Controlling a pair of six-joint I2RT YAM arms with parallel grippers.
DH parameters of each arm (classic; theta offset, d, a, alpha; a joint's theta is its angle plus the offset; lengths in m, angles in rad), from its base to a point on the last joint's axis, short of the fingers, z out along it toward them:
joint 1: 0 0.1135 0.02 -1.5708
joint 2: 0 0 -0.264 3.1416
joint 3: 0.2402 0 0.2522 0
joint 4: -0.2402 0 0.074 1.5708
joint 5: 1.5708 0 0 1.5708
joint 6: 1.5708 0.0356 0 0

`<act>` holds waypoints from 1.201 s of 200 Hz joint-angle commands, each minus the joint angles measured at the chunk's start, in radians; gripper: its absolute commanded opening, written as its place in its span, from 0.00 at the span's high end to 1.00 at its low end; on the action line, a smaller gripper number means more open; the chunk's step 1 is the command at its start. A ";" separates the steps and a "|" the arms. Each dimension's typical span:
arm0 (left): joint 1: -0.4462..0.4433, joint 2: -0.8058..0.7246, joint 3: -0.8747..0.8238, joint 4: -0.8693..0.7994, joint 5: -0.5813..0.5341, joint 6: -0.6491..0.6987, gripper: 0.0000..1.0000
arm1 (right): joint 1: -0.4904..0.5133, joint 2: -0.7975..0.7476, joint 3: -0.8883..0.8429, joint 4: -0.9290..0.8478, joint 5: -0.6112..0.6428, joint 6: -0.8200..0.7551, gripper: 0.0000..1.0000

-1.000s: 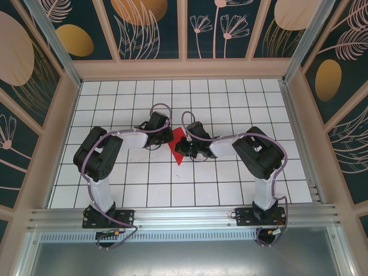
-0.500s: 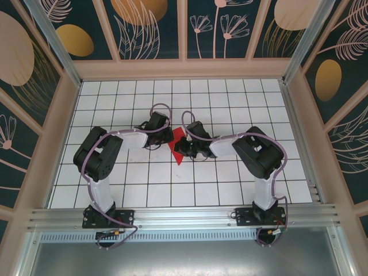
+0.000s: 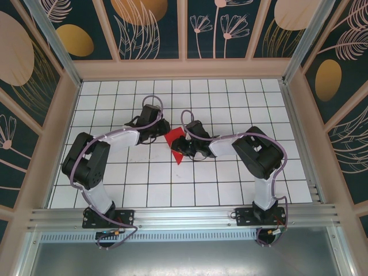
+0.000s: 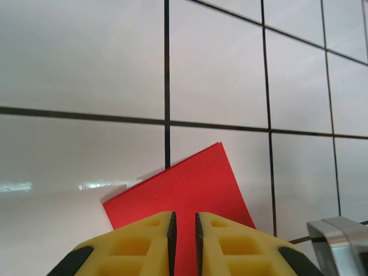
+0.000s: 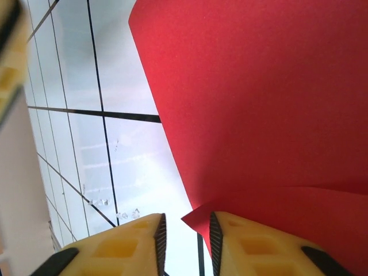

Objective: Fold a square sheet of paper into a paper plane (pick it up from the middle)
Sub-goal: Third fold the triangle at the center of the table.

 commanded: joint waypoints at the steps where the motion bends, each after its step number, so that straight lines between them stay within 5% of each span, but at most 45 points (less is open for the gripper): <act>1: 0.015 -0.028 -0.020 -0.014 0.025 -0.004 0.79 | -0.002 0.021 -0.013 -0.041 0.054 -0.021 0.77; 144: 0.014 -0.097 -0.192 0.099 0.202 -0.031 0.82 | -0.005 0.023 -0.025 -0.053 0.061 -0.019 1.00; 240: -0.038 -0.040 -0.218 0.170 0.257 -0.067 0.99 | -0.006 0.032 -0.023 -0.062 0.058 -0.013 1.00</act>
